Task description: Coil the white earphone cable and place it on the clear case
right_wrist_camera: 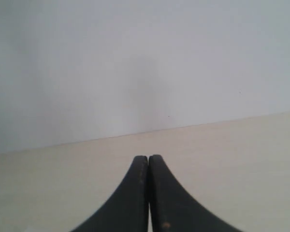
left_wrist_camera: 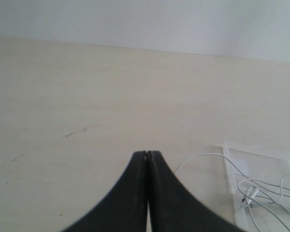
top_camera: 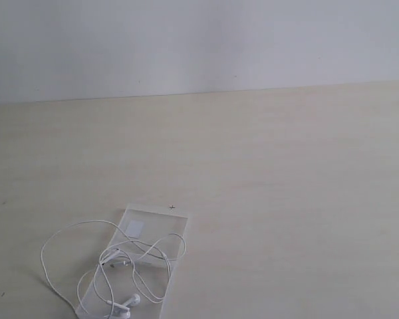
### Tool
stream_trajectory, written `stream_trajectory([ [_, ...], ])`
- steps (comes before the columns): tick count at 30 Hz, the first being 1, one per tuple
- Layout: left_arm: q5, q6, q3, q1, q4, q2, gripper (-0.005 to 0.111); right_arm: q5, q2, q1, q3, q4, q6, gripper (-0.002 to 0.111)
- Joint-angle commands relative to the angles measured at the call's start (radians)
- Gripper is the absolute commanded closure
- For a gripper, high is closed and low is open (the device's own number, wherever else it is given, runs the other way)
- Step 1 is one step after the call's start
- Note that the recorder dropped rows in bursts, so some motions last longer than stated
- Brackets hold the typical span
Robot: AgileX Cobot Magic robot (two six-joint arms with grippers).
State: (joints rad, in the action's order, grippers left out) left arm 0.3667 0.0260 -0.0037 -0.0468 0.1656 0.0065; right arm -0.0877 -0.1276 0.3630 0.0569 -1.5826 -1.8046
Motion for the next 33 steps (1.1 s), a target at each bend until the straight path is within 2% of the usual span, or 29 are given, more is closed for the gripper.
stream_trajectory([
  [1, -0.006, 0.007, 0.004, -0.002, -0.003, -0.007, 0.107, 0.013, 0.117, -0.025, -0.057, 0.063, -0.005, 0.108],
  [22, -0.006, 0.007, 0.004, -0.002, -0.003, -0.007, 0.107, 0.059, 0.128, -0.025, -0.057, 0.062, -0.005, 0.108],
  [25, -0.006, 0.007, 0.004, -0.002, -0.003, -0.007, 0.107, 0.072, 0.128, -0.025, -0.057, -0.049, -0.088, 0.108],
  [27, -0.006, 0.007, 0.004, -0.002, -0.003, -0.007, 0.107, 0.088, 0.128, -0.025, -0.044, -0.162, -0.230, 0.108],
  [33, -0.006, 0.007, 0.004, -0.002, -0.003, -0.007, 0.107, 0.070, 0.128, -0.025, -0.040, -0.162, -0.277, 0.108],
])
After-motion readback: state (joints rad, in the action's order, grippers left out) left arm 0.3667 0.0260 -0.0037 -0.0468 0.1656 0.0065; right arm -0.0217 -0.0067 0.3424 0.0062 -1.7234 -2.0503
